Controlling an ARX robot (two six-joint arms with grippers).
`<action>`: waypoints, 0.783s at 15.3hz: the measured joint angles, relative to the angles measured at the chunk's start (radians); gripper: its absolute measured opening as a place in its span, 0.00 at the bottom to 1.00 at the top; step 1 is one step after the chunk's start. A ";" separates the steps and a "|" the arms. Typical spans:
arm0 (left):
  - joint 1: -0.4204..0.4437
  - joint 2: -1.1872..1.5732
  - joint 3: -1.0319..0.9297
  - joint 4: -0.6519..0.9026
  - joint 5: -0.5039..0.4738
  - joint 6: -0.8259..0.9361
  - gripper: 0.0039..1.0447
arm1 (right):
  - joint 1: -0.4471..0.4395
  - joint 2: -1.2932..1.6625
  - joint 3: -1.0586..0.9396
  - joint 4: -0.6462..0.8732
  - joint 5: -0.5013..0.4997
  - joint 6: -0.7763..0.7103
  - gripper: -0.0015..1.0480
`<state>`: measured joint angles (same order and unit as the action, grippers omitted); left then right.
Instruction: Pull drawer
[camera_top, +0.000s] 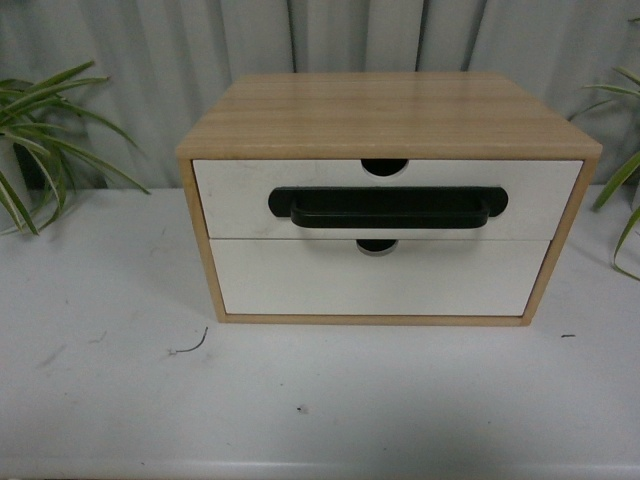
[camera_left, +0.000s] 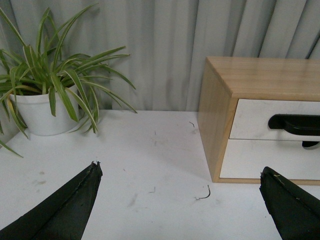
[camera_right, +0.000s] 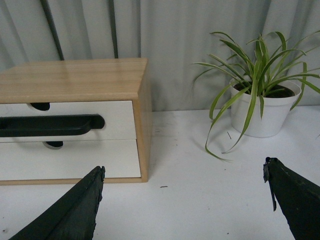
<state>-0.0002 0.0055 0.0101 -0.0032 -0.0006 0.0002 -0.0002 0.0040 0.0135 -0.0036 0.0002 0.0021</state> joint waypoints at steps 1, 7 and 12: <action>0.000 0.000 0.000 0.000 0.000 0.000 0.94 | 0.000 0.000 0.000 0.000 0.000 0.000 0.94; 0.000 0.000 0.000 0.000 0.000 0.000 0.94 | 0.000 0.000 0.000 0.000 0.000 0.000 0.94; 0.000 0.000 0.000 0.000 0.000 0.000 0.94 | 0.000 0.000 0.000 0.000 0.000 0.000 0.94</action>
<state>-0.0002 0.0055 0.0101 -0.0032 -0.0006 -0.0002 -0.0002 0.0040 0.0135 -0.0036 0.0002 0.0021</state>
